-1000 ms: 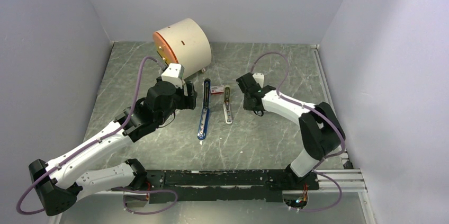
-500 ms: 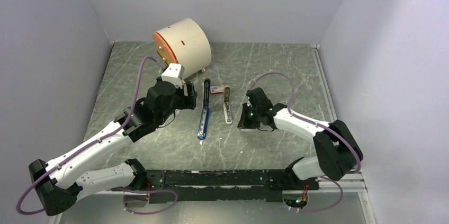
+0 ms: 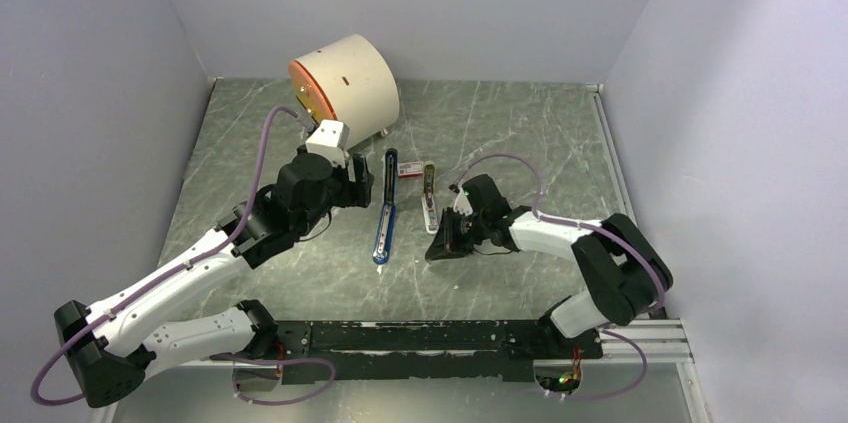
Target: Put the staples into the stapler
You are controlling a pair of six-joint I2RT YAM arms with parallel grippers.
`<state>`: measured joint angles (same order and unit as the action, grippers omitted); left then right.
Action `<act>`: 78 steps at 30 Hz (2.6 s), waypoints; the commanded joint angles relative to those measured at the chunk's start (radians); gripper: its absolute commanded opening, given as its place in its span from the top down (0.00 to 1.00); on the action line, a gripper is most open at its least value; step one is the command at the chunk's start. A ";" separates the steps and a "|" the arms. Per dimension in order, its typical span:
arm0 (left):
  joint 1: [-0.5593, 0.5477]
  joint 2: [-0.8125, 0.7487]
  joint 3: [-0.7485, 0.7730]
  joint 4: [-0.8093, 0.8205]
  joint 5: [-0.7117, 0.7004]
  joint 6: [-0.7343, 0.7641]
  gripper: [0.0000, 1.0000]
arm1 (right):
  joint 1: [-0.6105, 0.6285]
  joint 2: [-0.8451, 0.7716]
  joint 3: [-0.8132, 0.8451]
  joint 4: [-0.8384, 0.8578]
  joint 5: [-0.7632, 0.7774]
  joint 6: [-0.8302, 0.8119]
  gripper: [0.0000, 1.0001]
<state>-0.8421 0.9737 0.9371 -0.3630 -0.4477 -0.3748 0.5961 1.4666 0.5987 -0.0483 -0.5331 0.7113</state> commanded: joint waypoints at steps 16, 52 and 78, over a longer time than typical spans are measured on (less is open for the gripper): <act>0.001 -0.006 0.000 0.021 0.004 -0.010 0.23 | 0.015 0.138 -0.008 -0.018 -0.043 -0.003 0.83; 0.000 -0.081 -0.068 -0.050 0.016 -0.191 0.19 | 0.298 -0.002 0.227 -0.454 0.693 -0.041 0.46; 0.000 -0.113 -0.323 0.047 0.140 -0.415 0.08 | 0.461 0.212 0.380 -0.533 0.810 0.093 0.54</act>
<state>-0.8421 0.8593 0.6258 -0.3653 -0.3298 -0.7761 1.0462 1.6661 0.9554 -0.5774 0.2611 0.7727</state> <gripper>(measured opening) 0.919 0.457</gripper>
